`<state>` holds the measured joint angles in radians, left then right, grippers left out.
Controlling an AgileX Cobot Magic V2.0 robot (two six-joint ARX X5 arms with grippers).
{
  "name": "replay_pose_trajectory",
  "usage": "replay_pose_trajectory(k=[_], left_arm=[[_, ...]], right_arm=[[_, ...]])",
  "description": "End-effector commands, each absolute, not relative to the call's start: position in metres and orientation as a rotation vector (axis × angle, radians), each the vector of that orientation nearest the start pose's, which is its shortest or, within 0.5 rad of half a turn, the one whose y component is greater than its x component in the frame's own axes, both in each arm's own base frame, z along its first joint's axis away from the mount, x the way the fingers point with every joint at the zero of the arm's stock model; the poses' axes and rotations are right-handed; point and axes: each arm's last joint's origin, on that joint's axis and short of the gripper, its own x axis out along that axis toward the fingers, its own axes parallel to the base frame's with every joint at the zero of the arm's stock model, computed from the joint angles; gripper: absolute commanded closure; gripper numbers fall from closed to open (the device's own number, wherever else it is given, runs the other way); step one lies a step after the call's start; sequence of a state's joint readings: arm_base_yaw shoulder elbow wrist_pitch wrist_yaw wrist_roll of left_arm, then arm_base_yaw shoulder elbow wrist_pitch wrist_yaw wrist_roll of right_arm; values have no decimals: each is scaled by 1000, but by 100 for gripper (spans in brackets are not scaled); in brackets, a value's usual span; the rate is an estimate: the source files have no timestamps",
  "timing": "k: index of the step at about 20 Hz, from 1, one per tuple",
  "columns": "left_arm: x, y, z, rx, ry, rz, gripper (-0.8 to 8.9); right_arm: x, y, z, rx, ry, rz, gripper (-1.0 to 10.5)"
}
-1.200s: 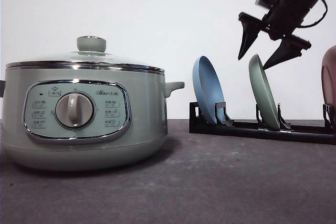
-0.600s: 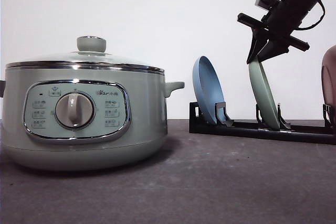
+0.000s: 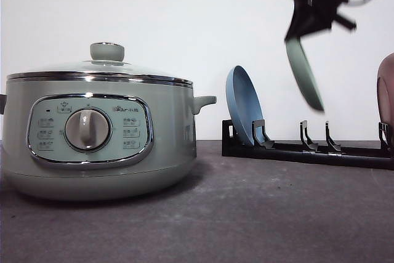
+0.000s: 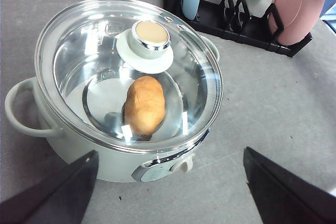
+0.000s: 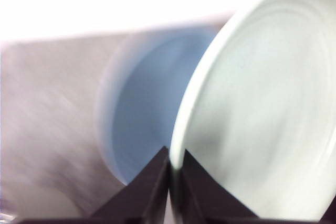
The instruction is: The right arm pick the green plate and place it on desk, then the left arm uncap open the steamer lid, the right arm pick the potato and place it on the plate, then the right arm cap close the steamer lid
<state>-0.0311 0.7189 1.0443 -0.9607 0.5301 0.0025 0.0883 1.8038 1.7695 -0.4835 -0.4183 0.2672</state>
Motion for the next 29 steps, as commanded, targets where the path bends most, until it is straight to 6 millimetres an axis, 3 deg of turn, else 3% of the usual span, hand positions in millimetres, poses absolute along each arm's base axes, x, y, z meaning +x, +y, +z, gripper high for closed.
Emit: replay_pose_trajectory(k=[1,7,12,16,21,29], left_arm=[[108,-18,365,-139,588,-557,371],[108,-18,366,-137,585,-557,371],[108,-18,366,-137,584,-557,371],[109,-18,366,-137,582,-557,371],[109,-18,366,-135,577,-557,371],[110,-18,367,-131,560,-558,371]], right_arm=[[391,51,406,339,480,478,934],[328,68,459,223,437,568,934],[269,82,472,17,515,559,934],[228,94,470,-152,637,533,935],[200,128,438,-366,858,569,935],[158,200,330,-698,1041,629,935]])
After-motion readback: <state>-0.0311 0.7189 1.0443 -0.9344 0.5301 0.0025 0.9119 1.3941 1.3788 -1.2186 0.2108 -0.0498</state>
